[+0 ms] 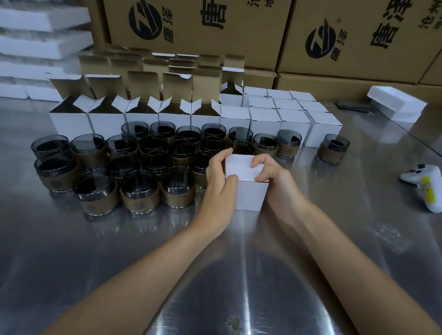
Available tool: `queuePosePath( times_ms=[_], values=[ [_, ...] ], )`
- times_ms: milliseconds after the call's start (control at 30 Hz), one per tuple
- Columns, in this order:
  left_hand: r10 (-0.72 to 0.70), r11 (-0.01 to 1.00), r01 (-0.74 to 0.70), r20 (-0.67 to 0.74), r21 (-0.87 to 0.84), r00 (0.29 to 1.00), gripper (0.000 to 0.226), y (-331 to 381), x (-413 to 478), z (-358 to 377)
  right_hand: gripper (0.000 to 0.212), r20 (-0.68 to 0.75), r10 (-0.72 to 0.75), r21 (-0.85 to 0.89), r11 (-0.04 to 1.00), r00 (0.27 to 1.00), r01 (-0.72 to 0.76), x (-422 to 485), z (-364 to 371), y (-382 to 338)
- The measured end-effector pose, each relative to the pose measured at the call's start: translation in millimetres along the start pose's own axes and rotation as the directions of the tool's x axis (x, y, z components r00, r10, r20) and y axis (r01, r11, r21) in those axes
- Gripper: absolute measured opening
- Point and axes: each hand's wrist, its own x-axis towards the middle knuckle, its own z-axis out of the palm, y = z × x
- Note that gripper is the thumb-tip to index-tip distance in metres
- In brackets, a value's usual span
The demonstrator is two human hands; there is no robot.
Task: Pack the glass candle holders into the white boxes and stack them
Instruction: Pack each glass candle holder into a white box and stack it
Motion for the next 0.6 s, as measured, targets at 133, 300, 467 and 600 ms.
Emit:
queuePosePath(
  times_ms=[133,300,467,600],
  values=[
    [0.025,0.999,-0.025,0.01,0.031,1.0,0.053,-4.9,-2.0,-0.6,0.031,0.139,-0.074,-0.286,0.952,0.988,0.111,-12.1,-16.9,0.2],
    [0.076,0.996,-0.078,-0.044,-0.038,0.996,0.041,-7.3,-0.2,0.8,0.053,0.12,-0.288,-0.609,0.734,0.95,0.299,-15.8,-36.0,-19.5],
    [0.185,0.983,-0.185,-0.072,0.012,0.98,0.033,-1.4,6.2,17.6,0.047,-0.098,-0.434,-0.498,0.8,0.895,0.334,9.8,-50.5,-63.3],
    [0.228,0.947,-0.241,0.084,0.211,0.97,0.014,-5.5,18.8,26.5,0.045,-0.084,-0.458,-0.586,0.741,0.885,0.328,58.7,-44.2,-88.5]
  ],
)
